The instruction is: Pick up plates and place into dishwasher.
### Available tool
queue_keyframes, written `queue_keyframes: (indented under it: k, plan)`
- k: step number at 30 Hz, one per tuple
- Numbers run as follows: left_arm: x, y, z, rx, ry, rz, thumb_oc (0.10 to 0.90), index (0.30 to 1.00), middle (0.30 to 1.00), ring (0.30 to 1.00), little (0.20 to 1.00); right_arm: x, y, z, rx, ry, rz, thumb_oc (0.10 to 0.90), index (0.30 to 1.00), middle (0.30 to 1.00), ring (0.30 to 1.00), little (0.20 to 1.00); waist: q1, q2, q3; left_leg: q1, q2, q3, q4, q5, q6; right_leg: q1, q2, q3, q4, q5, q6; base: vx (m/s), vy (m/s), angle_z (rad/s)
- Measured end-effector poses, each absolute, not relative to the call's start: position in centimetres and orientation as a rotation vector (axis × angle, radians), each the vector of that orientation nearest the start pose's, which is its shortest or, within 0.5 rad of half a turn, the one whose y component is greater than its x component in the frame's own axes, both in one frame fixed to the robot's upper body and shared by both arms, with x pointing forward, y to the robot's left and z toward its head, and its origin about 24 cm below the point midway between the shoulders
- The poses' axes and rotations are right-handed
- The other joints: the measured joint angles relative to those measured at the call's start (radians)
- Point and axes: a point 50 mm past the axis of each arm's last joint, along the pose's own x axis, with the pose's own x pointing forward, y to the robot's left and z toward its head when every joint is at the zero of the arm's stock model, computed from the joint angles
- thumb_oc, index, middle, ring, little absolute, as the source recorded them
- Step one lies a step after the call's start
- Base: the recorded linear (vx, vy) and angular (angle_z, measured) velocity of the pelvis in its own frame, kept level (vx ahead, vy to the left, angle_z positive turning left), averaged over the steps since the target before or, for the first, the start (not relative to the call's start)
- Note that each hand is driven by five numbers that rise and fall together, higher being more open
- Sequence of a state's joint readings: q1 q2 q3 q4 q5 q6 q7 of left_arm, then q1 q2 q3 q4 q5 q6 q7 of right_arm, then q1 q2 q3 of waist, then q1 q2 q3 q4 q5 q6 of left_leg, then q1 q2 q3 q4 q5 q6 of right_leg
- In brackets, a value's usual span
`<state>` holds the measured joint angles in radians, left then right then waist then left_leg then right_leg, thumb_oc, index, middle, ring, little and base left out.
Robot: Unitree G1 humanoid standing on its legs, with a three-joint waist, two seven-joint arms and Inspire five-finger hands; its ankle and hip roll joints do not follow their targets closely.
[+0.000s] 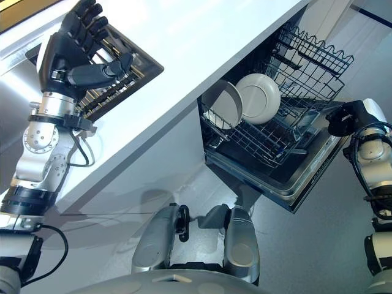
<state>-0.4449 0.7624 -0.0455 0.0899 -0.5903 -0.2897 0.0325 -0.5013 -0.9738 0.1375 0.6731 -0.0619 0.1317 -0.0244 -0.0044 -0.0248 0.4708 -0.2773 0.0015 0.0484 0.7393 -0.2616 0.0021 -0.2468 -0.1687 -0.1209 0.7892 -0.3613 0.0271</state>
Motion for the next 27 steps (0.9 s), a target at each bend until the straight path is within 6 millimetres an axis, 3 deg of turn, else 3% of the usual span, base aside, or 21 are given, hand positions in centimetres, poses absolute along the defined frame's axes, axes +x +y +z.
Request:
queue_keyframes:
  k: [10, 20, 27]
  plan:
    - [30.4, 24.5, 22.9, 0.154, -0.646, -0.123, 0.8, 0.9, 0.9, 0.9, 0.9, 30.5, -38.0, 13.3, -1.047, 0.373, -0.33, 0.1, 0.3, 0.3, 0.3, 0.2, 0.003, -0.004, 0.004, -0.004, -0.004, -0.005, 0.024, -0.004, 0.002, 0.001, -0.008, -0.002, 0.026, -0.008, 0.001, 0.02, 0.0, 0.02]
    - [30.0, 22.8, 24.3, 0.173, -0.703, -0.221, 0.8, 0.9, 0.9, 0.9, 0.9, 30.6, -38.4, 11.4, -1.09, 0.521, -0.302, 0.1, 0.3, 0.3, 0.3, 0.2, 0.017, 0.0, 0.033, -0.016, -0.022, -0.016, 0.043, -0.003, 0.005, -0.009, -0.029, -0.009, 0.062, -0.022, 0.002, 0.01, 0.002, 0.05]
    - [29.3, 21.4, 25.4, 0.182, -0.76, -0.288, 0.8, 0.9, 0.9, 0.9, 0.9, 31.1, -36.7, 7.7, -1.067, 0.626, -0.223, 0.1, 0.3, 0.3, 0.3, 0.2, 0.04, 0.007, 0.042, -0.034, -0.023, -0.026, 0.05, -0.001, 0.002, -0.013, -0.033, -0.029, 0.072, -0.033, -0.003, 0.01, -0.003, 0.08]
